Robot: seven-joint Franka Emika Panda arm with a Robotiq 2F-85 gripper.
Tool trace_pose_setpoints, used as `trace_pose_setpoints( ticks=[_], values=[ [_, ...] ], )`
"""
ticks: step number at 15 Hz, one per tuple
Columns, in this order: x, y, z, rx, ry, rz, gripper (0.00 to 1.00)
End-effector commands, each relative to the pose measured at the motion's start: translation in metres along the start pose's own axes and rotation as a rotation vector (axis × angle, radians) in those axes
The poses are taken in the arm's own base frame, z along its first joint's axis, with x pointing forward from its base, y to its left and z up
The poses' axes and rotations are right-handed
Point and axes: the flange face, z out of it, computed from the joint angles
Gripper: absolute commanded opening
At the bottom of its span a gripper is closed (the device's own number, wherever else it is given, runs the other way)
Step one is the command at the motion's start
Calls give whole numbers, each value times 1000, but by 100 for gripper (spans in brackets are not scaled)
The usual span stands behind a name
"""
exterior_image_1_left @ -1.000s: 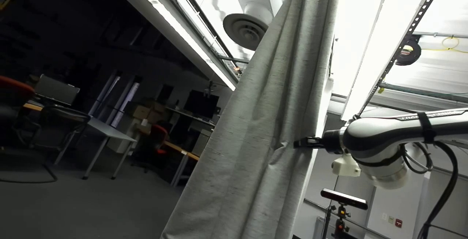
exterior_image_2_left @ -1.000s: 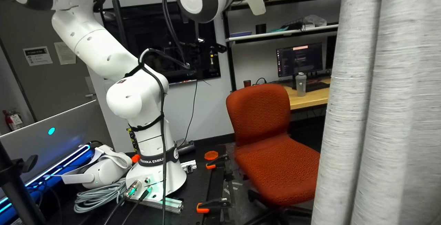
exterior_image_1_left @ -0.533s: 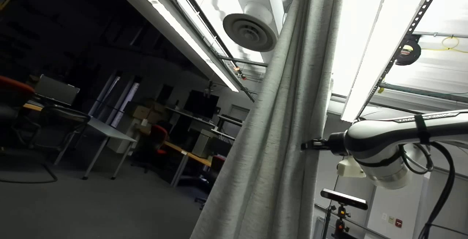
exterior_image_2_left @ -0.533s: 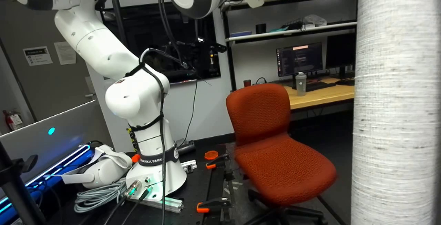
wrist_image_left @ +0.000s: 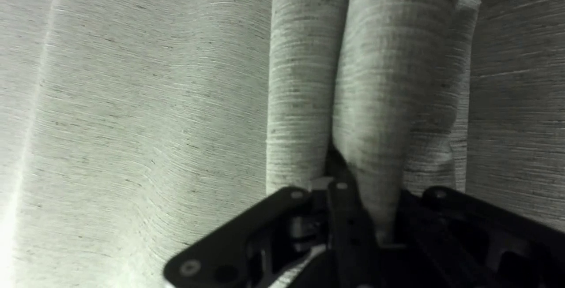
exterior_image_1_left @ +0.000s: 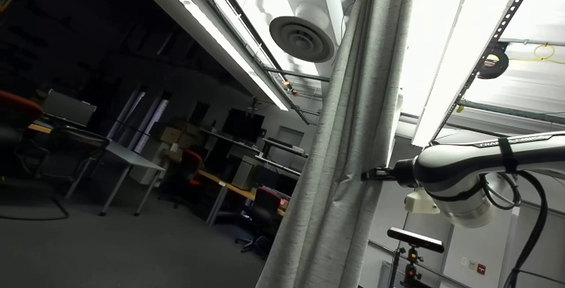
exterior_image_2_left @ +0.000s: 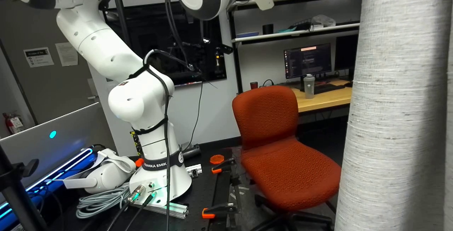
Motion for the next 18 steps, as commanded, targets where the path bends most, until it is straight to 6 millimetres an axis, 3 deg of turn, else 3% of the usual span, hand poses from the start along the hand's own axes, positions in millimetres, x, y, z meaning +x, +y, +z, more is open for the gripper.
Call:
trace_pose_setpoints(
  ticks=[1, 5, 8, 11, 16, 18],
  values=[
    [0, 0, 0, 0, 0, 0, 5],
    [3, -5, 4, -19, 55, -43, 1],
    [-3, 18, 31, -142, 116, -113, 1],
    [-9, 72, 40, -290, 168, -169, 1],
    [-13, 166, 29, -530, 193, -258, 1],
    [-14, 194, 23, -623, 195, -305, 1]
  ],
)
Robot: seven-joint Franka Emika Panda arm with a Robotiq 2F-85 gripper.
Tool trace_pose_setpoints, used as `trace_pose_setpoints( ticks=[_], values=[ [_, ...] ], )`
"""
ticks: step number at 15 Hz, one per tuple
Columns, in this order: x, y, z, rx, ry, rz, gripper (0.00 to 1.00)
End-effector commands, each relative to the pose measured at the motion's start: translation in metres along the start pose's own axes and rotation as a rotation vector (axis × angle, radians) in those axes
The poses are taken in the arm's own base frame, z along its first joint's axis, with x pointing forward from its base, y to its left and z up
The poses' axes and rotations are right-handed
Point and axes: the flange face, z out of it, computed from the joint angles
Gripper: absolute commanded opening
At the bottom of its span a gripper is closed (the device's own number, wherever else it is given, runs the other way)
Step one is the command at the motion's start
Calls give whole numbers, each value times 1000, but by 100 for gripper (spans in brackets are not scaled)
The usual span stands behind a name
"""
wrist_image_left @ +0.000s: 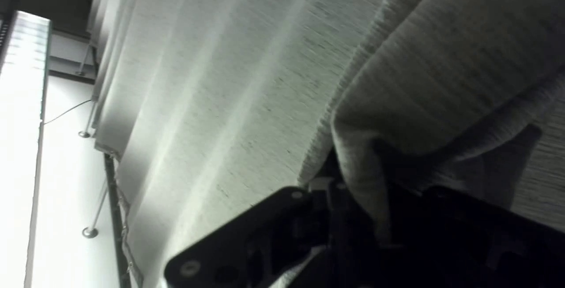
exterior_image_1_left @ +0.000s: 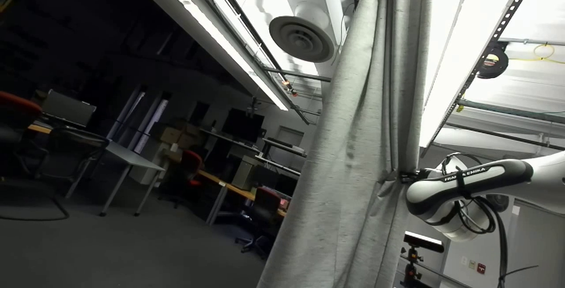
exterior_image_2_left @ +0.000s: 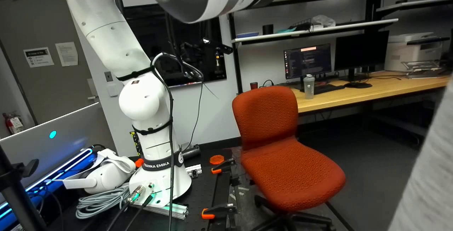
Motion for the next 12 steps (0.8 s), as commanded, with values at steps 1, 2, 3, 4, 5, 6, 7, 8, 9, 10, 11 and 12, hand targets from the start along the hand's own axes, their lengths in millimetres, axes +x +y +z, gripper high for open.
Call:
trace_pose_setpoints(
  ticks=[1, 2, 3, 4, 5, 6, 7, 8, 9, 10, 11, 12],
  values=[
    [-12, 39, 19, -161, 2, -116, 1],
    [-14, 43, 19, -178, 1, -133, 1],
    [-17, 43, 19, -182, -5, -145, 1],
    [-20, 41, 19, -180, -11, -157, 1],
    [-22, 36, 19, -172, -16, -164, 1],
    [-24, 31, 19, -162, -22, -171, 1],
    [-25, 25, 19, -148, -24, -176, 1],
    [-24, 20, 20, -138, -25, -177, 1],
    [-24, 15, 21, -130, -25, -177, 1],
    [-21, 9, 22, -120, -20, -173, 1],
    [-19, 4, 23, -112, -17, -167, 1],
    [-16, -2, 24, -103, -11, -161, 1]
  ],
)
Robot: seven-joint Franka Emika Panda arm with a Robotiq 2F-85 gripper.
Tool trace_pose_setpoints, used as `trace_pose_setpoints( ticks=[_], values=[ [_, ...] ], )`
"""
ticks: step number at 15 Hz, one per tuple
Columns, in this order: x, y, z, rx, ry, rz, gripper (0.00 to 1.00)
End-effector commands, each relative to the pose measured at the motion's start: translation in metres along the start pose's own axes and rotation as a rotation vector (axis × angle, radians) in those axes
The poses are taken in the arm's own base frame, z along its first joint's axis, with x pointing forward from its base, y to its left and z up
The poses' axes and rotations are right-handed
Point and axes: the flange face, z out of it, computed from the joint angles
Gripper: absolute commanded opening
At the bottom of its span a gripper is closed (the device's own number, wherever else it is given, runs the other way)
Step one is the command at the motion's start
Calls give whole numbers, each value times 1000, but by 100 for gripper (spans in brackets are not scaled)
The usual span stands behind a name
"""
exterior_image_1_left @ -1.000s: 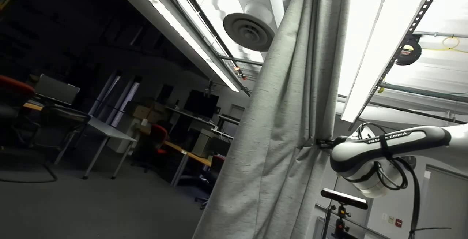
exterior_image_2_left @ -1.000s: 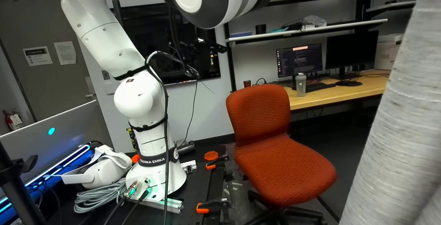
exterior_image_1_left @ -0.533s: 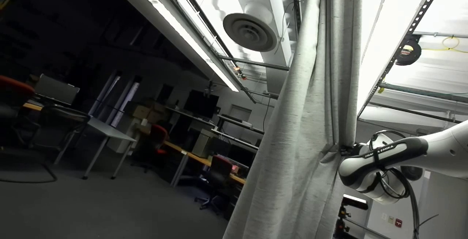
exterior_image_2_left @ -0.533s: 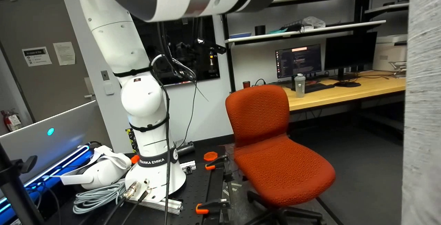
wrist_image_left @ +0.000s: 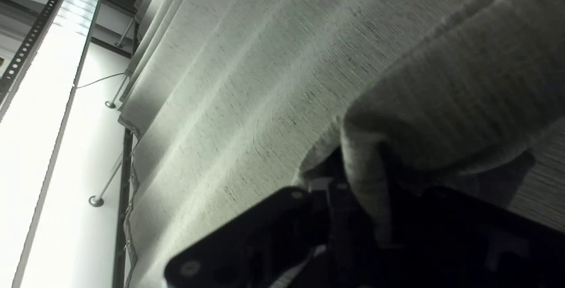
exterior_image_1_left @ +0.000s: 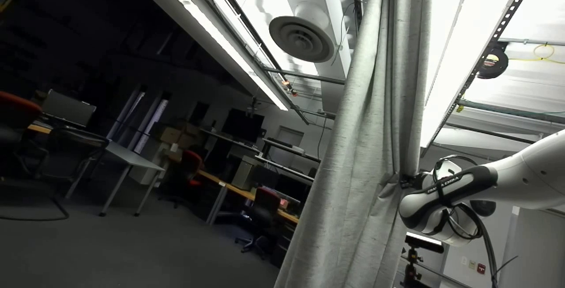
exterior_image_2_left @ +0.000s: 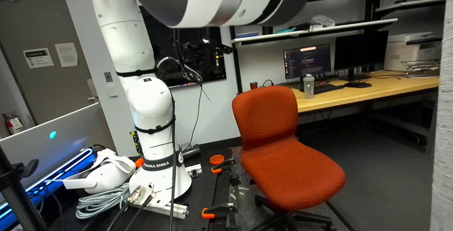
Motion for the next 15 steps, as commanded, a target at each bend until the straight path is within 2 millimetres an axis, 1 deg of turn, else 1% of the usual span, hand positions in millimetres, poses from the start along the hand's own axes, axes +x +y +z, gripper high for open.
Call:
trace_pose_setpoints(
  ticks=[1, 9, 15],
  values=[
    [4, -12, -1, 10, 5, 13, 1],
    [21, -60, -5, 103, 16, 92, 1],
    [38, -109, -18, 163, 18, 178, 1]
  ],
)
